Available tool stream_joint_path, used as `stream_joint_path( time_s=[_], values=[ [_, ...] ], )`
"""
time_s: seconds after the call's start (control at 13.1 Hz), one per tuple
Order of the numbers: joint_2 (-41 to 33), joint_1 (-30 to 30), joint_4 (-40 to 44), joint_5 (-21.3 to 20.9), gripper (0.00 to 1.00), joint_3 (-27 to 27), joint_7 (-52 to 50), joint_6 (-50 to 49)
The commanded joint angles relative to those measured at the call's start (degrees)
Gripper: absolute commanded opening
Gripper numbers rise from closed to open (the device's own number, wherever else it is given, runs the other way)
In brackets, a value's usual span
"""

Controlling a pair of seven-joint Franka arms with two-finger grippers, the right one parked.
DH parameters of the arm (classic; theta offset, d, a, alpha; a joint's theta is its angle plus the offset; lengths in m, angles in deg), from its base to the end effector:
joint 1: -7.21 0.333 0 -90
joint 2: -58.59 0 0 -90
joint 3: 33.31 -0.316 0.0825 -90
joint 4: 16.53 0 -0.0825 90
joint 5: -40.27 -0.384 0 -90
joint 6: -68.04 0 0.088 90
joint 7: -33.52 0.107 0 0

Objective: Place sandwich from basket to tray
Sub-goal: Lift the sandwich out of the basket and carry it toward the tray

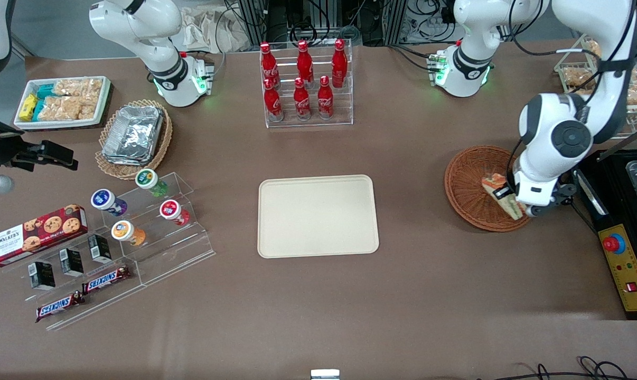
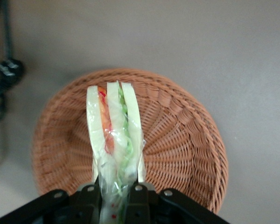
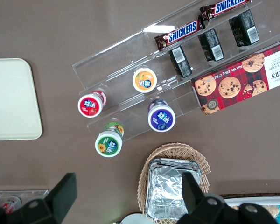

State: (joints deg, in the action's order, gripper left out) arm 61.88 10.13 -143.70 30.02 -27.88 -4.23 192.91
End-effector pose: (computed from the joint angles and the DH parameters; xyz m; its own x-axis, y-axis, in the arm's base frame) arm 0.5235 -0.0161 0.3428 0.8749 0.4843 -0.0022 0.4772 -0.8629 -0.1662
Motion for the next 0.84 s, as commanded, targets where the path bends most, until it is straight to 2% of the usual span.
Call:
stream_joint_path(
  time_s=[0.0,0.15,0.46,0.76],
  values=[
    [-0.6,0.0,12.0,-0.5,0.00,0.7,3.4,-12.9],
    [-0.7,-0.3,18.8,1.2,0.00,1.5,7.7,-18.2],
    [2.1,-0.3,35.4,10.6,0.00,6.2,10.1,-28.4],
    [5.6,-0.9,38.7,13.9,0.00,13.4,9.9,-28.1]
  ],
)
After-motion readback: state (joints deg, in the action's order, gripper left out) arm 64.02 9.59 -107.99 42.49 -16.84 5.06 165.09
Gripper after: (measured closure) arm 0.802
